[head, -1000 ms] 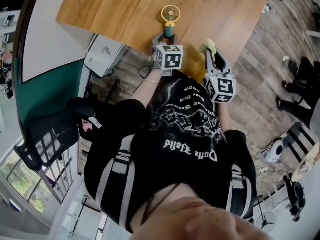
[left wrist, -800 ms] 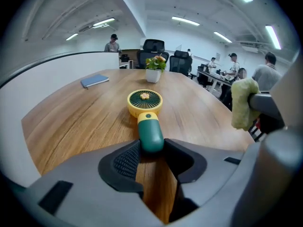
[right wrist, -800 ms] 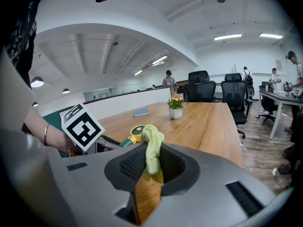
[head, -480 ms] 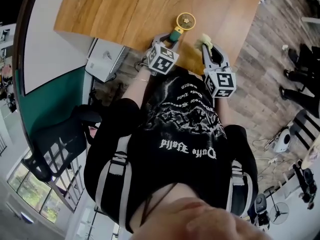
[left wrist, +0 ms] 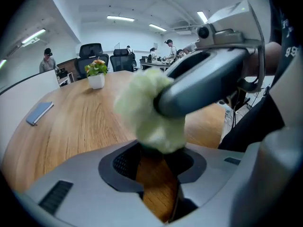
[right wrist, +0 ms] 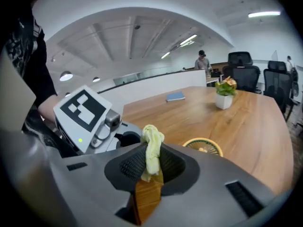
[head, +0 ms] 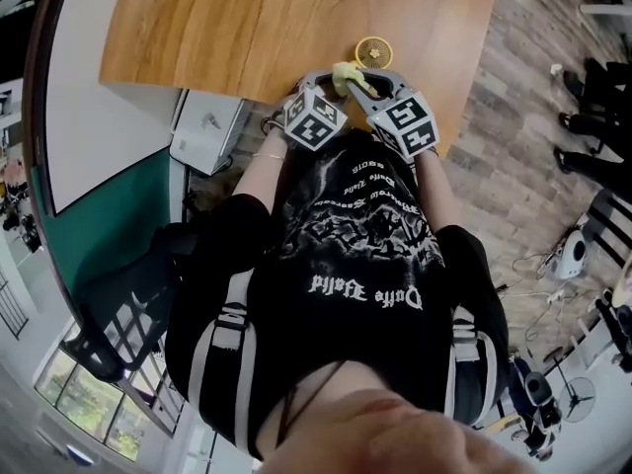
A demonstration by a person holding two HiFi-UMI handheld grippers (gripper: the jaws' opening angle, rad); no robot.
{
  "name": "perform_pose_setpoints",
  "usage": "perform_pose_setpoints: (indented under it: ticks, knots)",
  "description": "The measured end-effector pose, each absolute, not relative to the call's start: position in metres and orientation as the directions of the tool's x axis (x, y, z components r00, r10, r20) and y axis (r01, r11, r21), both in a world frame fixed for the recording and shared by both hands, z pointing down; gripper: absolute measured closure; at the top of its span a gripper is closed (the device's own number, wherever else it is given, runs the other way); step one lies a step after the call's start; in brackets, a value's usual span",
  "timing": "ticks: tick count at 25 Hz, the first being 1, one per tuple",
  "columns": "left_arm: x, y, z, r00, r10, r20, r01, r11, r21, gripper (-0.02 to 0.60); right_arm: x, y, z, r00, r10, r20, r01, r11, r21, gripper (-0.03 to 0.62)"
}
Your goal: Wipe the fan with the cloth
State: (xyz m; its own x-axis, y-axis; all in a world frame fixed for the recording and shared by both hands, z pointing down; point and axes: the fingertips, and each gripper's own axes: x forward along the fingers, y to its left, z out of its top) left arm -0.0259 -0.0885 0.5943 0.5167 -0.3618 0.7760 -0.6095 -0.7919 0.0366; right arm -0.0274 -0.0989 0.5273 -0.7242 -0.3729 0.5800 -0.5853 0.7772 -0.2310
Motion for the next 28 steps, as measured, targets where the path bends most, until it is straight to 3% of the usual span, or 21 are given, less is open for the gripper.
perform_pose_setpoints:
  ticks: [3, 6, 12, 21, 28]
  knots:
    - [-0.025, -0.087, 0.595, 0.525, -0.319, 0.789, -0.558, -0.829, 0.035, 0.405, -0.045, -0.095, 0.555, -0.705, -0.276, 0.653, -0.551, 0.793, -0.26, 0.526]
    - [-0.03, -0.088, 0.594, 0.541, -0.3, 0.786, -0.56, -0.826, 0.07, 0.405, -0.052, -0.1, 0.558, -0.701, -0.259, 0.664, -0.55, 0.79, -0.272, 0.525]
    - [-0.036, -0.09, 0.595, 0.528, -0.324, 0.785, -0.577, -0.815, 0.052, 0.407, -0.054, -0.106, 0.557, -0.641, -0.355, 0.68, -0.536, 0.842, -0.066, 0.523]
    - [-0.037, -0.091, 0.597, 0.485, -0.33, 0.809, -0.556, -0.831, -0.006, 0.408, -0.028, -0.13, 0.556, -0.587, -0.471, 0.659, -0.649, 0.76, -0.034, 0.525]
    - [-0.035, -0.09, 0.597, 0.441, -0.345, 0.829, -0.572, -0.819, -0.036, 0.41, -0.018, -0.139, 0.555, -0.601, -0.467, 0.649, -0.649, 0.758, -0.056, 0.523]
